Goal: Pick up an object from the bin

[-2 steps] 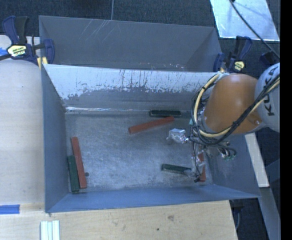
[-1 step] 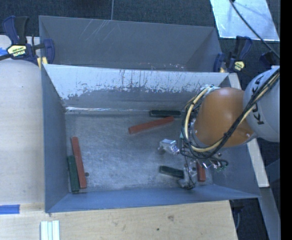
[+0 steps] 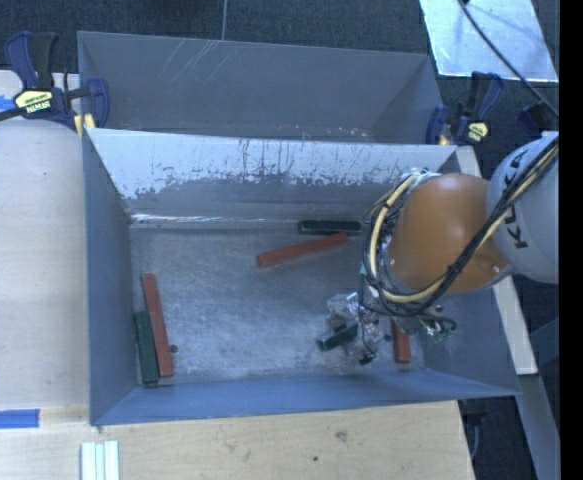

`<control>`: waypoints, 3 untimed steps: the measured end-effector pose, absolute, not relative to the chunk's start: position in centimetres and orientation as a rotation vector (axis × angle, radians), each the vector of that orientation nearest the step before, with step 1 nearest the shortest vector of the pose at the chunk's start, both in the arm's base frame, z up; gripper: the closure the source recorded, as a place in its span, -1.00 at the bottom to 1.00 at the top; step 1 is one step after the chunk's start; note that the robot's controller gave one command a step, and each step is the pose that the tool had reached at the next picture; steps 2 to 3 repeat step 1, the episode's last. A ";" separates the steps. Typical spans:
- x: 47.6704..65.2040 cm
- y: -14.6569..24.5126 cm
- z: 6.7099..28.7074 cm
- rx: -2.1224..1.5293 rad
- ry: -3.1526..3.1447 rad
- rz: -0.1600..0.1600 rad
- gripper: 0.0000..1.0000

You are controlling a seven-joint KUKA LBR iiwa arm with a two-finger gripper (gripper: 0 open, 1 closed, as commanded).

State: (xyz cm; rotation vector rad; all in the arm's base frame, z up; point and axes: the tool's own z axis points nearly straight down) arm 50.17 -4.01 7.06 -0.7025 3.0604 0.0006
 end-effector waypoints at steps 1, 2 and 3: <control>51.3 -2.3 21.0 -1.251 2.872 -0.005 1.00; 51.3 -2.3 21.0 -1.251 2.872 -0.005 1.00; 51.3 -2.3 21.0 -1.251 2.872 -0.005 1.00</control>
Offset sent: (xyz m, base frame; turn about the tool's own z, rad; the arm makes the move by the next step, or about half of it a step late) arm 0.0096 0.0170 0.1361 -0.3712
